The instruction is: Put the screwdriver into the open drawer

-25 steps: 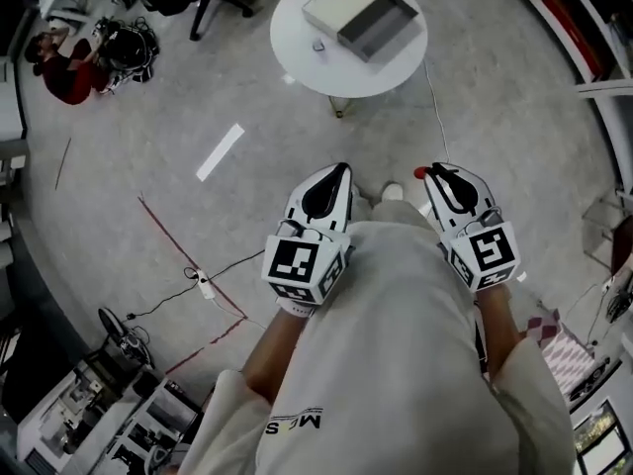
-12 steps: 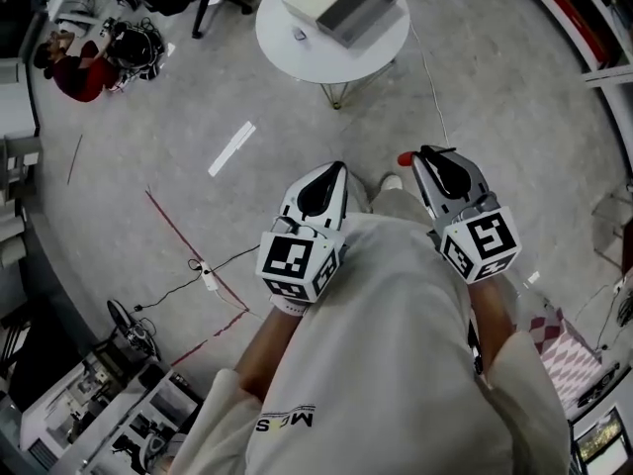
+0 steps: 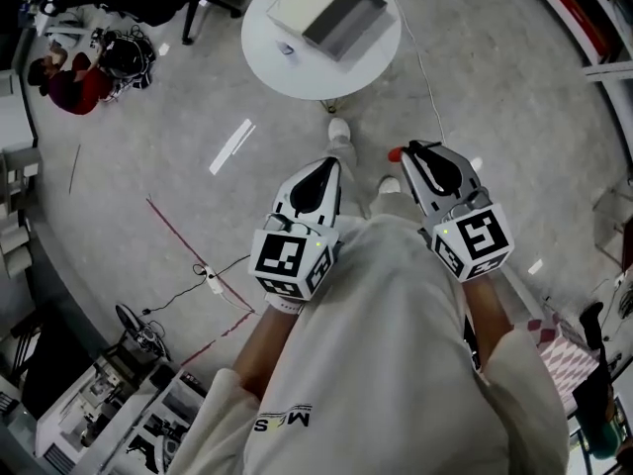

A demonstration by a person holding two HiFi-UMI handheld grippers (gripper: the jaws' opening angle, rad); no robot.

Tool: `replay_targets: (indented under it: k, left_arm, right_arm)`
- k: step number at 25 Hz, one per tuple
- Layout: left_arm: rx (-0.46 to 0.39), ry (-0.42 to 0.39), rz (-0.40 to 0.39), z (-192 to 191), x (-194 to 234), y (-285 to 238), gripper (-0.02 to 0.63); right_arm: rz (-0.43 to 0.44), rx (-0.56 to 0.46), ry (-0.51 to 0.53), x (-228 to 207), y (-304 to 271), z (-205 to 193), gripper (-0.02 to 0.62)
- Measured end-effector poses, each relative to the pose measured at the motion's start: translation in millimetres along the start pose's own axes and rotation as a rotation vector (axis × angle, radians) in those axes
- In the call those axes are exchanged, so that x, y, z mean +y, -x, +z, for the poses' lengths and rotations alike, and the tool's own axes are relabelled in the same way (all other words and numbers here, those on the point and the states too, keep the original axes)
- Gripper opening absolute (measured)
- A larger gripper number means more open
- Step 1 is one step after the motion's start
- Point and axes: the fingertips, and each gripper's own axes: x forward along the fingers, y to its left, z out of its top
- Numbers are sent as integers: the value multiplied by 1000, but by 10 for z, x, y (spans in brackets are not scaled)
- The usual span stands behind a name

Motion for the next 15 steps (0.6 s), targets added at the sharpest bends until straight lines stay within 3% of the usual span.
replay_targets:
  k: [8, 15]
  left_arm:
    - [10, 41, -64, 566, 730, -575, 11]
    - [-1, 39, -135, 1034, 1393, -906, 11]
  right_arm:
    - [-49, 11, 3, -361, -827, 545, 112]
    - [-51, -1, 31, -401, -1592, 1088, 112]
